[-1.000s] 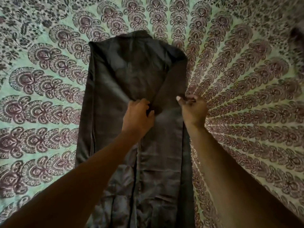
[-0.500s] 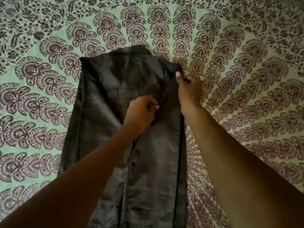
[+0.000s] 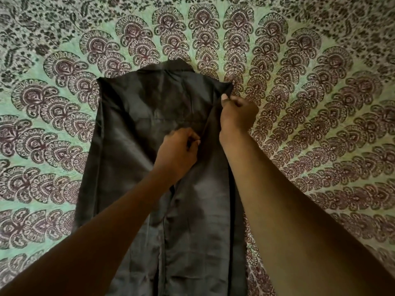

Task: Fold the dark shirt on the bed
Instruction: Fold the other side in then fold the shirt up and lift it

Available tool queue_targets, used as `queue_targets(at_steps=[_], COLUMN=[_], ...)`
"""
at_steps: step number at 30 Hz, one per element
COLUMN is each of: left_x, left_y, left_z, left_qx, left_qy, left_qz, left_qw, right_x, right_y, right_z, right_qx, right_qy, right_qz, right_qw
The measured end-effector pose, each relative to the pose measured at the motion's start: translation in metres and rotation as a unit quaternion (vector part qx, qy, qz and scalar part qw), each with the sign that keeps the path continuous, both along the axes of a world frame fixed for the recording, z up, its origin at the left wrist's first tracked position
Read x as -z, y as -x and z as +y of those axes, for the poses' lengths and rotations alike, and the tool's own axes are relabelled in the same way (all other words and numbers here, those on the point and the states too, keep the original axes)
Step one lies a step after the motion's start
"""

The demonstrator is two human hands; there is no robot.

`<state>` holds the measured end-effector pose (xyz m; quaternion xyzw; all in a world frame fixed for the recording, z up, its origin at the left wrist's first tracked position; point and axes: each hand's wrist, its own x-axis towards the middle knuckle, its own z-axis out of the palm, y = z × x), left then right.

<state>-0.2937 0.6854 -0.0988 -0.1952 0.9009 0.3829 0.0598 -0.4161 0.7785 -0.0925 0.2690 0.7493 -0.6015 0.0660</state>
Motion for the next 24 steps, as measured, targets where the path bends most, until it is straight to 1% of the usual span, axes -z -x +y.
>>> queue_targets(at_steps=[2, 4, 7, 9, 10, 12, 13, 14, 16, 18, 19, 21, 24], left_x=[0.001, 0.0, -0.002, -0.003, -0.003, -0.004, -0.004, -0.004, -0.004, -0.002, -0.001, 0.0, -0.001], left_y=[0.0, 0.0, 0.001, 0.002, 0.002, 0.004, 0.004, 0.004, 0.003, 0.001, 0.001, 0.001, 0.0], left_z=[-0.001, -0.001, 0.002, 0.004, 0.005, 0.006, 0.006, 0.006, 0.007, 0.009, 0.01, 0.011, 0.011], left_qx=[0.007, 0.007, 0.01, 0.013, 0.016, 0.019, 0.015, 0.013, 0.019, 0.031, 0.032, 0.021, -0.001], left_qy=[0.004, 0.006, 0.022, 0.034, 0.043, 0.06, 0.064, 0.067, 0.074, 0.091, 0.101, 0.109, 0.097], left_qz=[-0.006, -0.009, -0.006, 0.004, 0.003, -0.006, -0.009, -0.01, -0.002, 0.016, 0.024, 0.033, 0.023], left_qw=[1.0, 1.0, 1.0, 0.999, 0.999, 0.998, 0.998, 0.998, 0.997, 0.995, 0.994, 0.993, 0.995], right_x=[0.003, 0.004, 0.006, 0.005, 0.004, 0.004, 0.008, 0.013, 0.026, 0.037, 0.04, 0.039, 0.034], right_y=[-0.003, -0.008, -0.009, -0.014, -0.02, -0.038, -0.049, -0.06, -0.078, -0.086, -0.087, -0.086, -0.083], right_z=[-0.001, -0.001, 0.005, 0.013, 0.018, 0.03, 0.037, 0.044, 0.056, 0.065, 0.067, 0.067, 0.062], right_qx=[-0.022, -0.067, -0.099, -0.115, -0.13, -0.182, -0.218, -0.26, -0.331, -0.365, -0.375, -0.383, -0.406], right_qy=[-0.055, -0.112, -0.157, -0.206, -0.242, -0.307, -0.328, -0.343, -0.378, -0.419, -0.43, -0.426, -0.404], right_qz=[0.02, 0.043, 0.073, 0.137, 0.19, 0.305, 0.345, 0.358, 0.314, 0.257, 0.246, 0.24, 0.224], right_qw=[0.998, 0.99, 0.98, 0.962, 0.943, 0.883, 0.852, 0.828, 0.806, 0.79, 0.784, 0.784, 0.788])
